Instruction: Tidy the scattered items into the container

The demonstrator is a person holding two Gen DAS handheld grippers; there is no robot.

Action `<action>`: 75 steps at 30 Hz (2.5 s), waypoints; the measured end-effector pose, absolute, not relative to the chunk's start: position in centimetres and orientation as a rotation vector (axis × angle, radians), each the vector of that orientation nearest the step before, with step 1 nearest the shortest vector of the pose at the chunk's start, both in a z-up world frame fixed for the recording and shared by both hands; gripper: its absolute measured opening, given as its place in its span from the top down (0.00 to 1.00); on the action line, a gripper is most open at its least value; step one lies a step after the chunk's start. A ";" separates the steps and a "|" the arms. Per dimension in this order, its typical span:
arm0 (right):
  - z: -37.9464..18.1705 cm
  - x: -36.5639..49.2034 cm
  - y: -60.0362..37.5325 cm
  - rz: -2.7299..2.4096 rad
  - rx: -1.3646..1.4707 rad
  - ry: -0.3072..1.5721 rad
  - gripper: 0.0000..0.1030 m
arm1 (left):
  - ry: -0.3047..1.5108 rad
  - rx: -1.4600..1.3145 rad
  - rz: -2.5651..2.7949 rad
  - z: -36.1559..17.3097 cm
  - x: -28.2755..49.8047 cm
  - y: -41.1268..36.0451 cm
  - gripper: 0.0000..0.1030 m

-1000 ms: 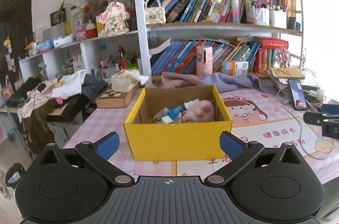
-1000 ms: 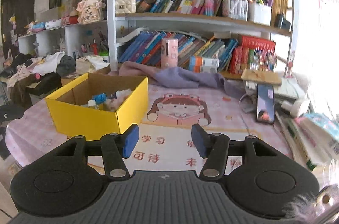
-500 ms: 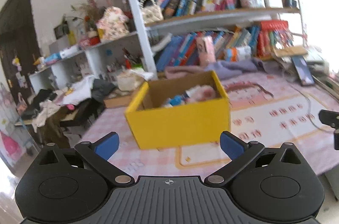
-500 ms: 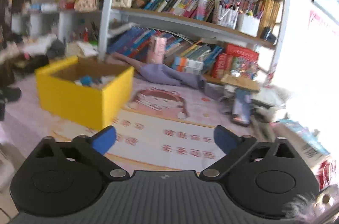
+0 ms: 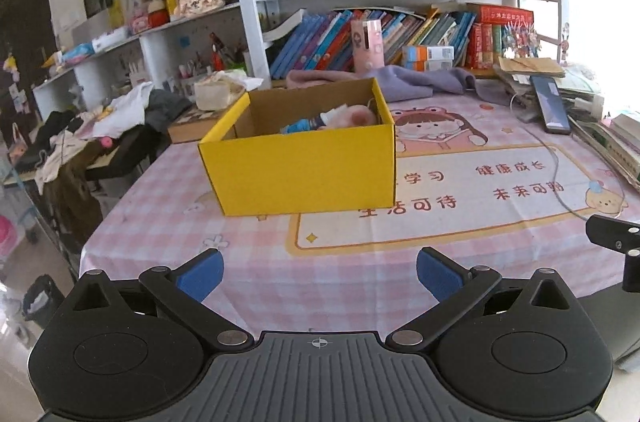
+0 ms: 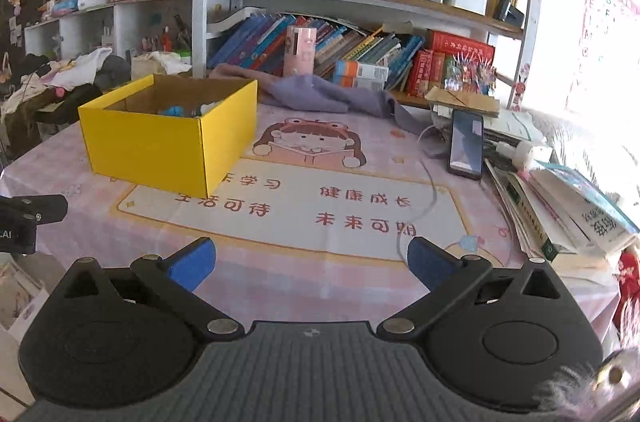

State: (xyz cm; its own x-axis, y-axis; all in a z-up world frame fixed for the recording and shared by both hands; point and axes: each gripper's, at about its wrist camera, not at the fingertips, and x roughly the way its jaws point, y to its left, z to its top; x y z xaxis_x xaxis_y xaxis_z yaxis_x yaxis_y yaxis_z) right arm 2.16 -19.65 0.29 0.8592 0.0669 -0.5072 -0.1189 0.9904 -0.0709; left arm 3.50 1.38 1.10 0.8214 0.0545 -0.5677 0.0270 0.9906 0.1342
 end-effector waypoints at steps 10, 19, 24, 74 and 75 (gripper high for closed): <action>-0.2 1.9 -20.2 0.149 -0.068 0.572 0.00 | 0.630 0.152 -0.006 0.9 2.8 0.6 0.00; 0.1 2.0 -20.4 0.162 -0.041 0.585 0.00 | 0.620 0.147 -0.019 1.1 3.0 0.5 0.00; 0.1 2.1 -20.2 0.171 -0.044 0.597 0.00 | 0.621 0.157 -0.029 1.1 3.0 0.6 0.00; -0.9 2.0 -18.3 0.177 -0.059 0.667 0.00 | 0.695 0.124 -0.030 -0.2 3.0 1.4 0.00; -0.9 2.0 -18.3 0.179 -0.059 0.668 0.00 | 0.696 0.126 -0.028 -0.2 3.1 1.4 0.00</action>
State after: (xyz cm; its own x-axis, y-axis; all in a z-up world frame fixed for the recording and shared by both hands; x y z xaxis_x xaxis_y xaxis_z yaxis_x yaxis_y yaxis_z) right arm 1.97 -18.30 -0.91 0.7705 0.1457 -0.6206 -0.1838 0.9830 0.0027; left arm 3.06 1.38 -0.16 0.7672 0.0159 -0.6412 0.0681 0.9920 0.1061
